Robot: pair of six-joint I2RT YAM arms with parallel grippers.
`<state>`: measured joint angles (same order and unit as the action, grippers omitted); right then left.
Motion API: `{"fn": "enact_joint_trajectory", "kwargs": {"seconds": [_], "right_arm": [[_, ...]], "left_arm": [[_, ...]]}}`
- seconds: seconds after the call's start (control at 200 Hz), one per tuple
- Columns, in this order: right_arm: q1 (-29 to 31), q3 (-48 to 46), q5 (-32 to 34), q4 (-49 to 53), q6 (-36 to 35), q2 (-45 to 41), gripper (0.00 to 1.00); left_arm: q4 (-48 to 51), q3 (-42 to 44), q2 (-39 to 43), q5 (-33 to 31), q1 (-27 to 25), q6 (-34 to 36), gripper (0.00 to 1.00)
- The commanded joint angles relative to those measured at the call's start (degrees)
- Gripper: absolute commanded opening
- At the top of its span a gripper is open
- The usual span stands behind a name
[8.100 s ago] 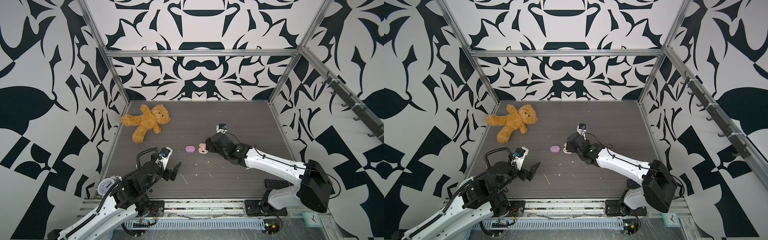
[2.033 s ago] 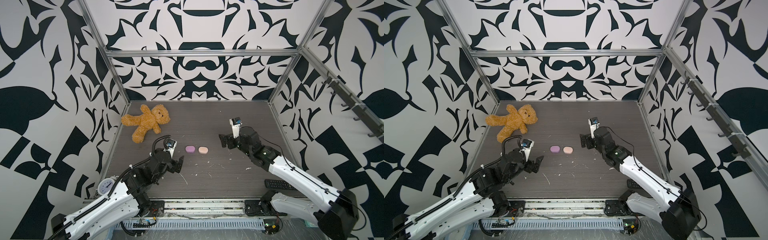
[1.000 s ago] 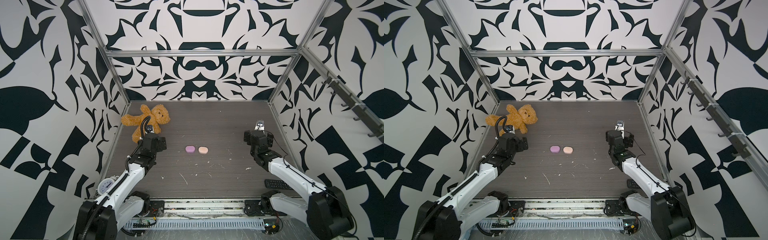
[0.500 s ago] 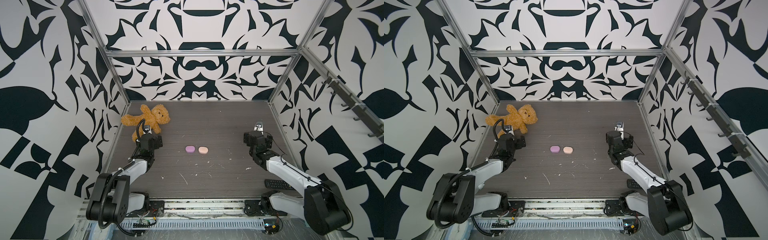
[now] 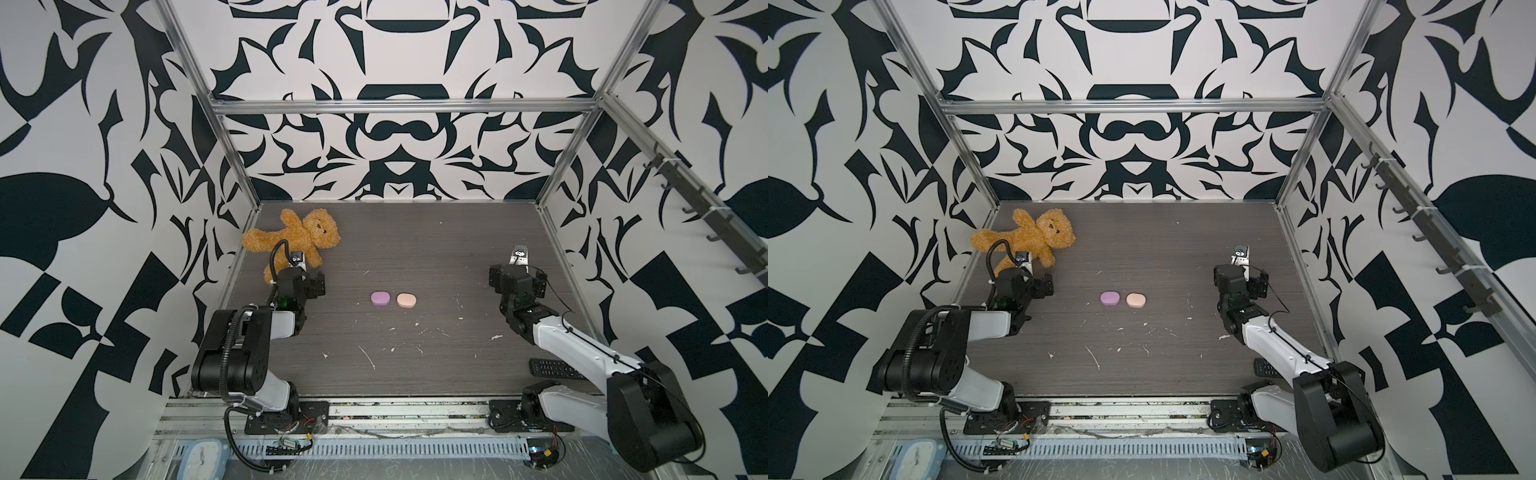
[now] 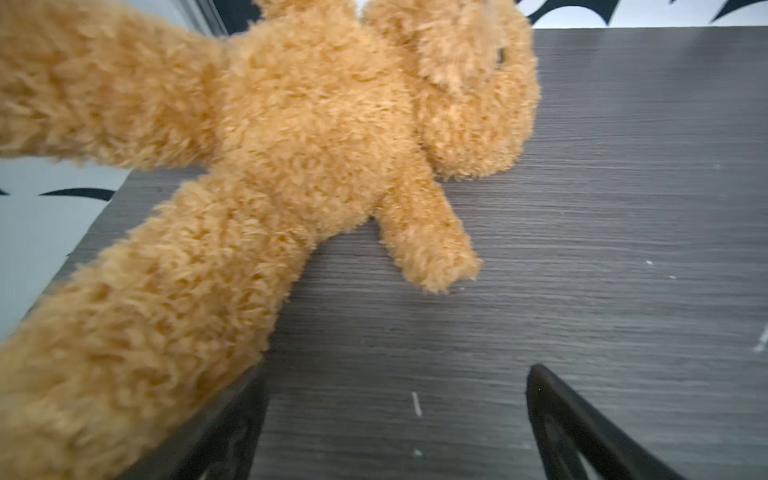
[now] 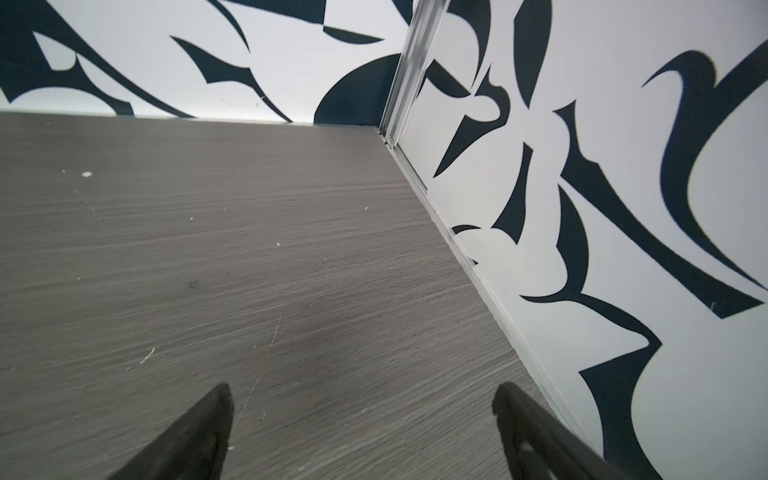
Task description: Insert the wireless bluetooth earbuds into the charging case
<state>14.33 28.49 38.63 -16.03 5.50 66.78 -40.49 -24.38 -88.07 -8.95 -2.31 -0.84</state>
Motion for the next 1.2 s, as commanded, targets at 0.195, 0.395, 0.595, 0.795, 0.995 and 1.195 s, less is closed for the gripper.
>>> {"fn": "enact_joint_trajectory", "kwargs": {"seconds": [0.195,0.395,0.595,0.795,0.995,1.195], "right_arm": [[-3.6,-4.6,-2.0,-13.8,-1.9,2.3,1.00],[-3.9,-6.3,-7.5,-21.6,-2.6,8.6,1.00],[-3.9,-7.0,-9.2,-25.9,-3.2,12.4,1.00],[-3.8,-7.7,-10.4,-30.1,-4.8,15.3,1.00],[-3.8,-13.2,-15.0,-45.2,-6.1,20.8,1.00],[-4.3,-10.3,-18.8,-42.4,-7.9,23.2,1.00]], "left_arm": [[-11.3,3.1,-1.0,0.4,-1.4,0.1,0.99],[-13.0,3.5,-1.5,-0.1,-1.6,0.2,0.99],[-12.9,3.5,-1.5,-0.1,-1.6,0.2,0.99],[-12.9,3.5,-1.4,-0.1,-1.6,0.3,0.99],[-12.9,3.4,-1.5,-0.2,-1.6,0.4,0.99],[-12.9,3.5,-1.5,-0.2,-1.6,0.3,0.99]]}}
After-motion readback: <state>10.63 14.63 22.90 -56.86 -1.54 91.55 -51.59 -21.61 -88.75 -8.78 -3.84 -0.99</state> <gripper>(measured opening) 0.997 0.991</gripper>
